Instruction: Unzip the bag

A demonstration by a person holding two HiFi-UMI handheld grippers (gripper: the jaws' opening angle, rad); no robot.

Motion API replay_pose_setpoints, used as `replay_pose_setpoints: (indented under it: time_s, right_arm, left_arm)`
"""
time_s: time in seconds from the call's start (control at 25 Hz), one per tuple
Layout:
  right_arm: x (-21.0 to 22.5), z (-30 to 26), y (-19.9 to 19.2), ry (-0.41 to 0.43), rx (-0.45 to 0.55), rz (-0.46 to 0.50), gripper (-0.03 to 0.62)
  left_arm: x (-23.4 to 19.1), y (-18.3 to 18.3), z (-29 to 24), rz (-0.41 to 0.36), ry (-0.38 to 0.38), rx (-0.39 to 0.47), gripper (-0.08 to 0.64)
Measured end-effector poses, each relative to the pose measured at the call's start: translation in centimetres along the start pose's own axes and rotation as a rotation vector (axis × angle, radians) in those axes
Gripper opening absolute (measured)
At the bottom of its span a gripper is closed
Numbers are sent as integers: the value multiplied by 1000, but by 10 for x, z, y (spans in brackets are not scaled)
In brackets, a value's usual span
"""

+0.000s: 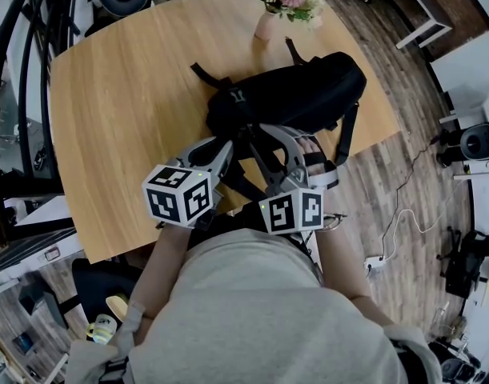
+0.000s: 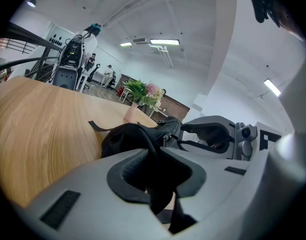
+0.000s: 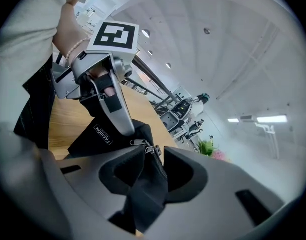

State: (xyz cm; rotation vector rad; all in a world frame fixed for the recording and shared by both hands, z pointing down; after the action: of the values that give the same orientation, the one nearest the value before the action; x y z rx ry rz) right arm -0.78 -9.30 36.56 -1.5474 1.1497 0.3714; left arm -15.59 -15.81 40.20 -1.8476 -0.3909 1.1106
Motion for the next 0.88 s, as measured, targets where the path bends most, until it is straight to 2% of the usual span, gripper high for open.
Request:
replay_pose_setpoints:
  time_s: [0.2,0.4,0.88]
  right_arm:
    - [3,-1,2,-12,9,-24,108]
    - [5,-6,1,-30,5,-165,56]
    - [8,-13,-6,24,40,-466,11]
  left_arm:
    - [0,-1,0,3,2,3,74]
    - [0,-1,-1,0,1,-1,74]
    - [-1,-3,0,17,11,12,74]
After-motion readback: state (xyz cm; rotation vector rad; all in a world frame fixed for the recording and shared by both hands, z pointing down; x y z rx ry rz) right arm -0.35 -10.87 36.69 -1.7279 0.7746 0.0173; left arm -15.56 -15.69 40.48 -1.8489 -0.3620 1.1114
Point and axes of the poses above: the fingertips, and each gripper's own axes: z backward along the fingers, x to its right, y out of its top, the point moved 10 cm from there along z, backward along the fingers, and after that the axes turned 9 degrees about x, right-handed, at the moved point
